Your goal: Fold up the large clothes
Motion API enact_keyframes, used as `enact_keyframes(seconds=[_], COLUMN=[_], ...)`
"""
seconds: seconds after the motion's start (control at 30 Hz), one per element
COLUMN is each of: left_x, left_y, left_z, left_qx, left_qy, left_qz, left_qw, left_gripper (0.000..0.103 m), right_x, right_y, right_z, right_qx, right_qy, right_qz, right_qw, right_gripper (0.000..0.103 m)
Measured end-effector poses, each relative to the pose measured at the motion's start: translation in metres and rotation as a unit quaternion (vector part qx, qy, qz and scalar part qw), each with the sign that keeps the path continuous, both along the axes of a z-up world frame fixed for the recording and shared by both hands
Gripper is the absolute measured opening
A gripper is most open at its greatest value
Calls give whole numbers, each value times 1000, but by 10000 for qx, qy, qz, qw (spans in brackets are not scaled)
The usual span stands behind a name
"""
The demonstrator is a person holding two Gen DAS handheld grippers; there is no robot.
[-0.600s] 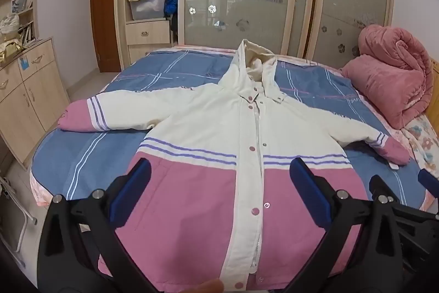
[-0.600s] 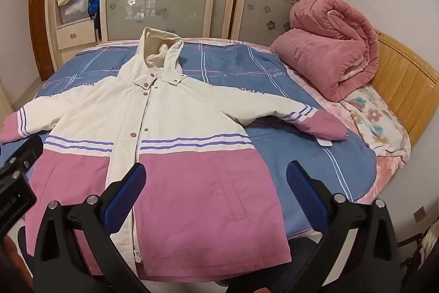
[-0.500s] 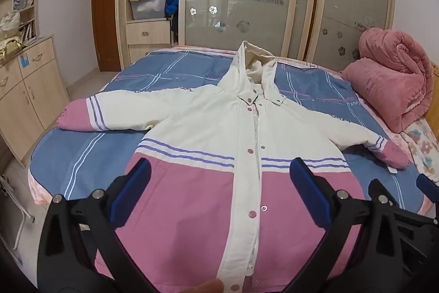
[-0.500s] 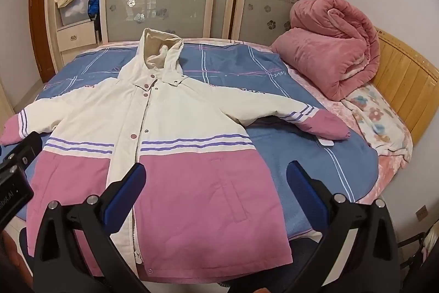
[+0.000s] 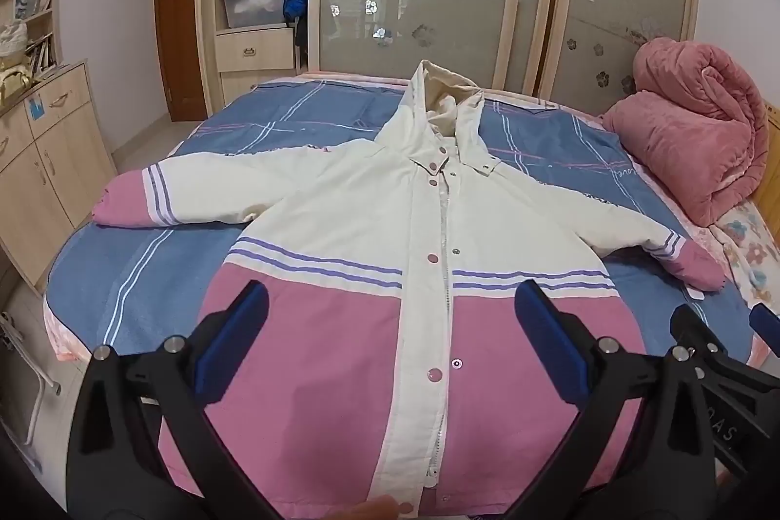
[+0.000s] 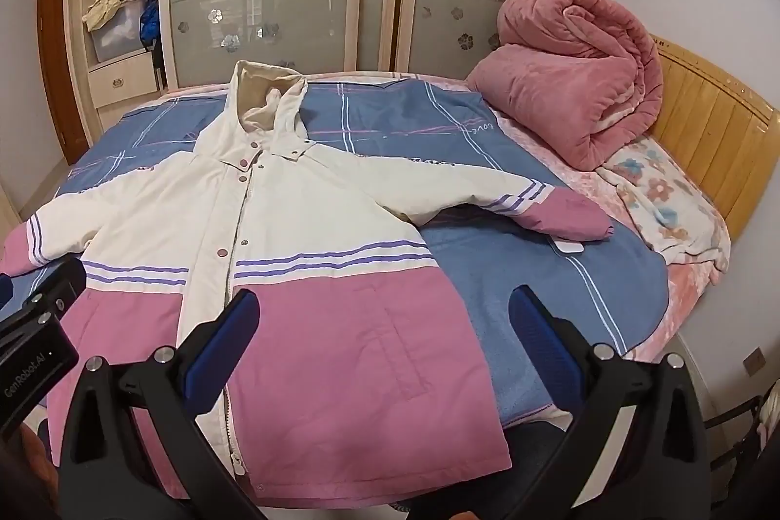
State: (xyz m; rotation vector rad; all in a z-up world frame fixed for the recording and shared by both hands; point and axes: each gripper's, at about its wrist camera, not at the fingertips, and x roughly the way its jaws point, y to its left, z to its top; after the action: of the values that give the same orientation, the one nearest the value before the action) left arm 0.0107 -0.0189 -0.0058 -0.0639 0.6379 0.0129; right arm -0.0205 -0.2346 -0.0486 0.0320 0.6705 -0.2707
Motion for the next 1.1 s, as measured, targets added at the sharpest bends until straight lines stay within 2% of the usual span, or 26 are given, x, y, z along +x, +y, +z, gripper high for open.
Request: enact_keyframes(seconds=[1.1], left_x=[5], left_y=[9], left_z=[-9], left_qx=[-95], left_qy=[146], left_qz=[19], left_qw=[9998], left_gripper=[101], right_x=[0], right_y=[6], right_z=[0], right_qx=[-34], right_qy=[9], right_qz=[21], right_qw=[10000], right_gripper=[102])
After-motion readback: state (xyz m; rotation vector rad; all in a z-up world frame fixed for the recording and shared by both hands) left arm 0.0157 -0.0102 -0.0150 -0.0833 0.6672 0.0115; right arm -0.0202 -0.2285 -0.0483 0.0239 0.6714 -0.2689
